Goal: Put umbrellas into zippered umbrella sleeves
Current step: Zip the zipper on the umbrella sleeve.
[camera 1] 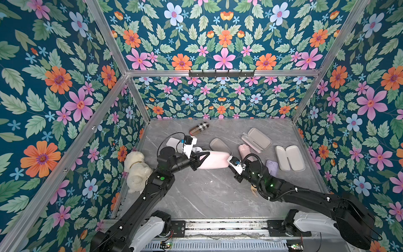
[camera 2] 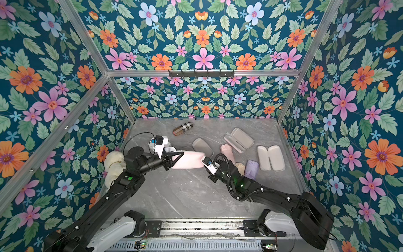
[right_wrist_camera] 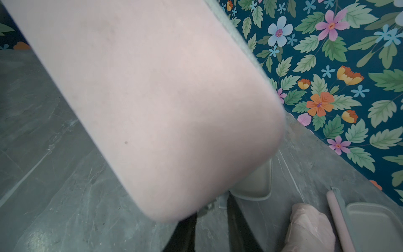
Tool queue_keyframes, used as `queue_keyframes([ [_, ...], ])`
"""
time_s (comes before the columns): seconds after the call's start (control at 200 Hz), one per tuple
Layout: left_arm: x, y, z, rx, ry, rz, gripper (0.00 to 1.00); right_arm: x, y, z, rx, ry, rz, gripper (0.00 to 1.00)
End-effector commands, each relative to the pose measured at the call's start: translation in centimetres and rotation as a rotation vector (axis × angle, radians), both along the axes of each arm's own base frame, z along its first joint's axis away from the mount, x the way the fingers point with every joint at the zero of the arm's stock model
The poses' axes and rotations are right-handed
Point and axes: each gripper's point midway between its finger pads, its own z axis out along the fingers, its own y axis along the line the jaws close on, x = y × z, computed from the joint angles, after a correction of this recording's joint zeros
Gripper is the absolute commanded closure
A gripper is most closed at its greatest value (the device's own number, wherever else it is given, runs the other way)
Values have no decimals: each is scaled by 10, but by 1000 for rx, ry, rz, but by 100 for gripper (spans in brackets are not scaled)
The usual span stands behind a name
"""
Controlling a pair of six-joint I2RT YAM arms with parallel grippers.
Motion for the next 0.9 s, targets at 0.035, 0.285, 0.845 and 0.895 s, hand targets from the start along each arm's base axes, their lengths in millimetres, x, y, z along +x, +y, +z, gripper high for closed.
queue_keyframes([
  [0.035, -5, -4, 10, -23, -28, -40, 96, 4, 5, 18, 13, -74, 13, 81],
  [0.285, 0, -1, 10, -31, -19, -2, 98, -3, 9, 13, -14, -60, 53, 100],
  [0.845, 46, 0, 14, -203, 59, 143, 100, -43, 27, -30, 22, 155, 135, 100],
  [0.895, 49, 2, 9, -226, 67, 161, 100, -47, 32, -22, 70, 176, 136, 100],
])
